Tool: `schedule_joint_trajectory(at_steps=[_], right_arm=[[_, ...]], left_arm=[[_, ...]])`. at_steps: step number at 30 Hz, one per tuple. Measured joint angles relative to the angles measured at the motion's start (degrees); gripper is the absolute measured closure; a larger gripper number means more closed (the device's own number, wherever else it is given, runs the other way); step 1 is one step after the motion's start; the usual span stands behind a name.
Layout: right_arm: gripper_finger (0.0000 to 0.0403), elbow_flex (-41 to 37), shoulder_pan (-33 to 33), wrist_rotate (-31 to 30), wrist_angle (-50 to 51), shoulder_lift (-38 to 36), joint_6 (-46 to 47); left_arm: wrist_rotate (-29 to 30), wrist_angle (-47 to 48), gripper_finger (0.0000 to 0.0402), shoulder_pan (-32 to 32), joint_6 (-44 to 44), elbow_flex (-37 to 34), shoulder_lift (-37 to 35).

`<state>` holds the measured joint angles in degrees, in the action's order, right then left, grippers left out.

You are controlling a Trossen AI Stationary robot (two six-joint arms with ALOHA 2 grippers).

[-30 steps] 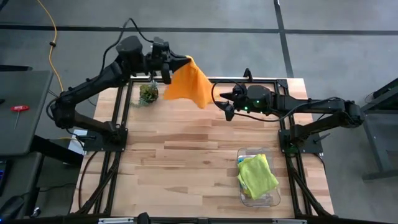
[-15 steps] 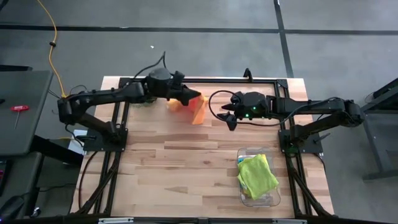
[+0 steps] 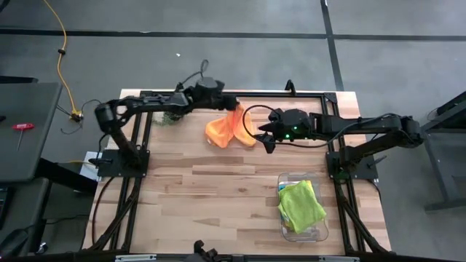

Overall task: Fold microfiber towels
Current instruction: Fold the orange microfiber cloth

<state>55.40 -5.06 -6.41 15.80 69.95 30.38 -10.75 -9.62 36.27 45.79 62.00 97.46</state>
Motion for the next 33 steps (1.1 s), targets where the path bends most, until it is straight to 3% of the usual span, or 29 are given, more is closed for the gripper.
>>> schedule_joint_trajectory(at_steps=[4,14,16,21,27,33], right_arm=[[0.0162,0.0,1.22,-0.75,0.17,4.77,1.14],[0.0162,0.0,5.57,-8.03,0.43,21.37,-1.7],[0.0162,0.0,4.93,-6.03,0.75,23.53,2.06],[0.0162,-0.09,0.27,-2.07,8.1,26.69,23.11],[0.0162,-0.02,-2.5,3.34,0.83,26.71,26.82],[0.0162,0.0,-3.67,3.96,-0.24,29.74,33.27]], left_arm=[[-4.71,1.02,0.0401,0.05,0.91,-0.44,5.21],[-4.27,5.77,0.0401,0.18,-4.31,-0.45,7.0],[-4.32,5.33,0.0401,0.39,-4.39,-0.45,6.52],[-5.31,5.19,0.0401,1.1,-4.55,-0.41,5.8],[-5.67,4.52,0.0401,1.38,-4.5,-0.39,5.67],[-6.51,3.32,0.0401,1.51,-4.43,-0.39,5.67]])
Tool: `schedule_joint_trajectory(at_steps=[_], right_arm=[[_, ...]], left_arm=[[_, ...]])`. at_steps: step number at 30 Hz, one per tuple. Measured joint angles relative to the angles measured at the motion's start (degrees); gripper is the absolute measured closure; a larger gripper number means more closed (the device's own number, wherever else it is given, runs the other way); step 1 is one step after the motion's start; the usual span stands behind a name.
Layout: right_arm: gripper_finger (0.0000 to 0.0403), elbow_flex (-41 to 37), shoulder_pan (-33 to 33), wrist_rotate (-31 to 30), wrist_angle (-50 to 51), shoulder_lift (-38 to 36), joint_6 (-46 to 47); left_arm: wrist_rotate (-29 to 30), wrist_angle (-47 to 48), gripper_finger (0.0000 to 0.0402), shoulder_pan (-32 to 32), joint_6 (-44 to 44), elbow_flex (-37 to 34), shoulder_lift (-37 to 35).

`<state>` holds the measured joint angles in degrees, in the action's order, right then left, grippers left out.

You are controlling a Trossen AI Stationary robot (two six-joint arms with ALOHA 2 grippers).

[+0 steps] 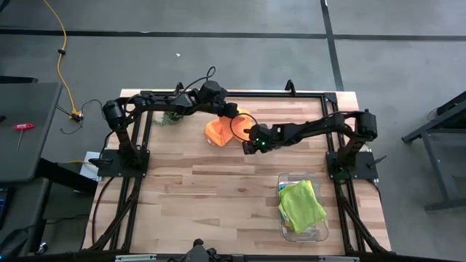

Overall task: Fold microfiber towels
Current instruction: Fold the orange microfiber cloth

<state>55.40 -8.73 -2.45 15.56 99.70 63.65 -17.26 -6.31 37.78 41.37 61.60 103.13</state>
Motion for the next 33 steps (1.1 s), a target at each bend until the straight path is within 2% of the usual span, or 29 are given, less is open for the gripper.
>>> schedule_joint_trajectory(at_steps=[9,18,24,29,33], right_arm=[[0.0162,0.04,-0.26,-0.66,-11.58,6.17,7.09],[0.0162,0.04,-0.33,-6.98,-11.9,6.19,7.22],[0.0162,0.04,-0.33,-7.21,-9.38,5.94,5.32],[0.0162,-0.04,-0.31,-11.16,-6.56,4.84,6.02],[0.0162,-0.07,-0.8,-11.15,-7.0,4.46,5.89]], left_arm=[[-0.04,-1.18,0.0401,0.02,0.46,0.0,0.02],[-0.13,-1.05,0.0401,-0.02,0.5,0.0,0.02],[-0.15,-1.0,0.0401,-0.02,0.48,0.0,0.02],[-0.17,-1.0,0.0401,-0.02,0.47,0.0,0.02],[-0.17,-1.05,0.0401,-0.02,0.46,0.0,0.04]])
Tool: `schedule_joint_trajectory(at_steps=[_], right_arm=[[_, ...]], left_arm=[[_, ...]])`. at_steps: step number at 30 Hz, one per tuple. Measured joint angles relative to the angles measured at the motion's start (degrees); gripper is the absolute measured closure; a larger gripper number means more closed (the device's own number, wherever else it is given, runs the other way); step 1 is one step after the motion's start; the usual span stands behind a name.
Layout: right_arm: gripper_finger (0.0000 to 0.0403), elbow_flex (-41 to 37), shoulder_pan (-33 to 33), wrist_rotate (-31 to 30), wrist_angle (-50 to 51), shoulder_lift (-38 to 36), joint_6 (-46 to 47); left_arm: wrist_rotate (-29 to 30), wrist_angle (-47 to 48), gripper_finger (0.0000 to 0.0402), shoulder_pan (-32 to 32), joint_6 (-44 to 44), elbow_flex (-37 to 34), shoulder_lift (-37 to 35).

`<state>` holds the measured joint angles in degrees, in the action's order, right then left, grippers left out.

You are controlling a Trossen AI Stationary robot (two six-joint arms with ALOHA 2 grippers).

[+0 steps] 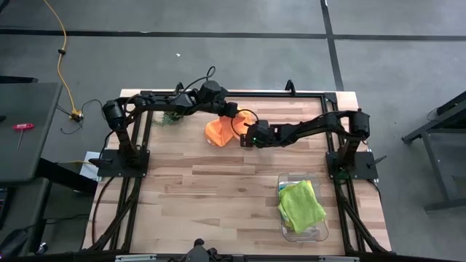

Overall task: Fold microfiber towels
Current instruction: Fold the orange microfiber cloth

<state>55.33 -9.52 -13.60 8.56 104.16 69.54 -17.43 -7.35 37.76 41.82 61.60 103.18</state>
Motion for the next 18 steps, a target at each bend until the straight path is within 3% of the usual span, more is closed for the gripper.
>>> schedule_joint_trajectory(at_steps=[13,18], right_arm=[[0.0164,0.0,-0.25,1.63,-7.62,-0.02,-2.34],[0.0221,0.0,-0.23,1.63,-6.5,-0.02,-4.07]], left_arm=[[0.0,-0.04,0.0401,0.0,0.0,0.0,0.0],[-0.18,-0.04,0.0401,0.0,-0.02,0.0,0.0]])
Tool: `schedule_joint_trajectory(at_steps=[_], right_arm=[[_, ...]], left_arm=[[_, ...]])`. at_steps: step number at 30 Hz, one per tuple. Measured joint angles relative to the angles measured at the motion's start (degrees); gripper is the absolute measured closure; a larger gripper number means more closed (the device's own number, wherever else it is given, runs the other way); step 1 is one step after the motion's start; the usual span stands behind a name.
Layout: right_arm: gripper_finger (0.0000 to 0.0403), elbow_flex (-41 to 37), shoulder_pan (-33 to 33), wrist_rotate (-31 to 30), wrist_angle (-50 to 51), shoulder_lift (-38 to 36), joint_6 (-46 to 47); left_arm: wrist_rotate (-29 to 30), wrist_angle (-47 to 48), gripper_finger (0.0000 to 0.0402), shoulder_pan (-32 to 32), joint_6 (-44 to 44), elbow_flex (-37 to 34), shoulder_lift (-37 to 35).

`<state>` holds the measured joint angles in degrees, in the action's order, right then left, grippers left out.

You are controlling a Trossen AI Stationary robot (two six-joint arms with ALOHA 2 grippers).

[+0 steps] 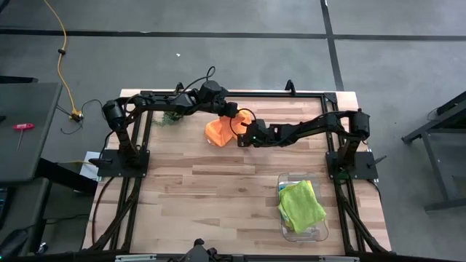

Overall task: Fold microfiber towels
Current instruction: Fold the orange microfiber cloth

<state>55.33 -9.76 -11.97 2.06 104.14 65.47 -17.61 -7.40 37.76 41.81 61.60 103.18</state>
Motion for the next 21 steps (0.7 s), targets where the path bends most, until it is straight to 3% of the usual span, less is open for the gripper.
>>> schedule_joint_trajectory(at_steps=[6,13,21], right_arm=[[0.0382,0.0,0.0,0.04,0.8,-0.19,-2.84],[0.0399,0.02,0.1,-4.68,5.59,-6.87,-7.84],[0.0402,0.08,-1.61,-4.15,11.66,-19.43,-16.98]], left_arm=[[-0.04,0.0,0.0401,0.15,0.0,0.0,0.0],[-0.6,-0.08,0.0401,0.52,-5.29,-0.07,-1.08],[-0.67,-0.06,0.0401,3.59,-10.52,-0.04,-9.11]])
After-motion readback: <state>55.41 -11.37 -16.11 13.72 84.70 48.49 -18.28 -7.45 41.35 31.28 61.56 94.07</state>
